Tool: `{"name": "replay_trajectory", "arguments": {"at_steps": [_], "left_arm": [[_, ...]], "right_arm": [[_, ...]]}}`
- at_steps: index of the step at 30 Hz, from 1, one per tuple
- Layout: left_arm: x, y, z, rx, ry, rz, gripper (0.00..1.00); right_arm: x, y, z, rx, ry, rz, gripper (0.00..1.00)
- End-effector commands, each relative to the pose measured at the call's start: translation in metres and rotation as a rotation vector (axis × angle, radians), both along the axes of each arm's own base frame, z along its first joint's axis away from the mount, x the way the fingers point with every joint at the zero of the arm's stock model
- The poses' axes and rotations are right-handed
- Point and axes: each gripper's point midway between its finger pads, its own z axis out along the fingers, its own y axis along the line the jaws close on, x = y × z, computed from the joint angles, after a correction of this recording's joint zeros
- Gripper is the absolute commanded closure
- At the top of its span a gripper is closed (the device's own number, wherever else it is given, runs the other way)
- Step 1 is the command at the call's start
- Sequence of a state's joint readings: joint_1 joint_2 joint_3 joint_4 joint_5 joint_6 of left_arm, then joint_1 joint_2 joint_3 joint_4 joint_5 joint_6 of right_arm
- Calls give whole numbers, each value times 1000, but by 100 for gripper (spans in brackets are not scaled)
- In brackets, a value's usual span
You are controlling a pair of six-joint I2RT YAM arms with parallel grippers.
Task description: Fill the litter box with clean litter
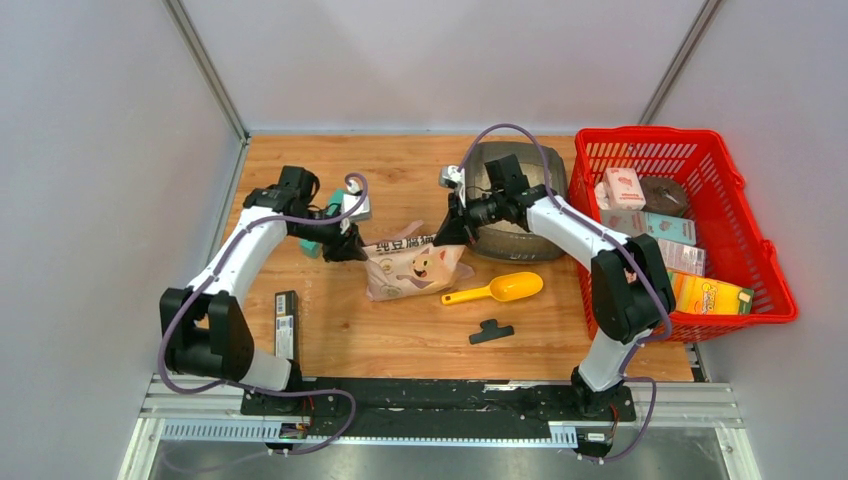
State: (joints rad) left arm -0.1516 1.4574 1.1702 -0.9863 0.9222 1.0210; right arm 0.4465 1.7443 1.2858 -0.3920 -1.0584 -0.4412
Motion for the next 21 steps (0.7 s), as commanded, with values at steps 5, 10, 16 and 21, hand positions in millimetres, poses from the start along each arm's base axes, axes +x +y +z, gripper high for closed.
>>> {"name": "replay_trajectory", "arguments": {"at_steps": [5, 10, 16, 21], "left_arm": [[11, -10, 39, -23, -199, 109, 44], [20, -50, 42, -60, -193, 25, 38], [40, -85, 35, -73, -189, 1, 29], [59, -105, 27, -107, -128, 9, 29]], "right_arm": [[20, -5, 23, 24, -60, -65, 100], [20, 2, 23, 27, -60, -56, 100], [20, 8, 26, 37, -65, -43, 100], [20, 11, 29, 46, -64, -45, 100]]}}
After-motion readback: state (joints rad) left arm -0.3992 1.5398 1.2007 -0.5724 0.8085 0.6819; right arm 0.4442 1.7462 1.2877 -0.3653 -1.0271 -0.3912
